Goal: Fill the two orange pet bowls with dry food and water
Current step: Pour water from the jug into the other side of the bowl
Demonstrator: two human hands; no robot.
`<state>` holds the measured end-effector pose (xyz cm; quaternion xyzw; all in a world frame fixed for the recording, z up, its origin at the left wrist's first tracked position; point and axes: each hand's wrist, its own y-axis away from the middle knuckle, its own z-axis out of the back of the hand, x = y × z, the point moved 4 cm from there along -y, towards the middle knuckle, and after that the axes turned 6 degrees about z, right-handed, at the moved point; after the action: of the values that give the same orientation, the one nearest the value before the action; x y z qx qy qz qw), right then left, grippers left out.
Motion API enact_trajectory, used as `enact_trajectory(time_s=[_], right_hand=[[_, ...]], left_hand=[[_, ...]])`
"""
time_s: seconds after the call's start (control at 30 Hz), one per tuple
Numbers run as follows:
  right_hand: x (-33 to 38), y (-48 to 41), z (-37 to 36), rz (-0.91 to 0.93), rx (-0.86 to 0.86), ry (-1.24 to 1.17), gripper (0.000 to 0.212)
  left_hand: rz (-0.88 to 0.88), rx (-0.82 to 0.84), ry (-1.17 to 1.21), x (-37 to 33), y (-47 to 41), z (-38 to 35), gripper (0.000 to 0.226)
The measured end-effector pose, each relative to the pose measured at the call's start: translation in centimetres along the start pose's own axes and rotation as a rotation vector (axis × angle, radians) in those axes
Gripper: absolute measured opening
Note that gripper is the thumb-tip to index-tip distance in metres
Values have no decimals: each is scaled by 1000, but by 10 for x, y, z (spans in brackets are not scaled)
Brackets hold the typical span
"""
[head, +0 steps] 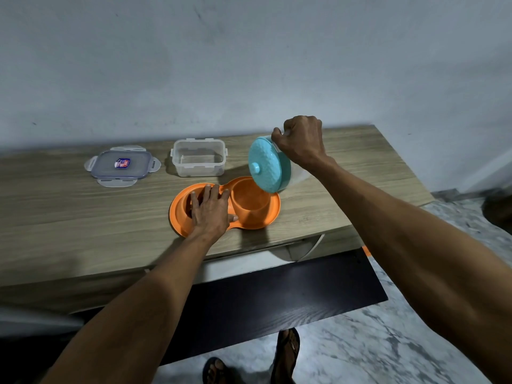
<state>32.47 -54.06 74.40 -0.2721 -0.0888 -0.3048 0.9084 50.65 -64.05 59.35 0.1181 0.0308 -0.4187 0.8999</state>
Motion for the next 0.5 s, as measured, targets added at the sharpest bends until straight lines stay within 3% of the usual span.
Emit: enact_trajectory(time_s=[0.27,0.5], right_hand=[[-16,2,0,-107,-46,-113,42],[-55,13,-2,-400,-97,-272,37]], left_hand=[[11,13,14,-1,2,2,82],[15,18,22,0,0,0,82]])
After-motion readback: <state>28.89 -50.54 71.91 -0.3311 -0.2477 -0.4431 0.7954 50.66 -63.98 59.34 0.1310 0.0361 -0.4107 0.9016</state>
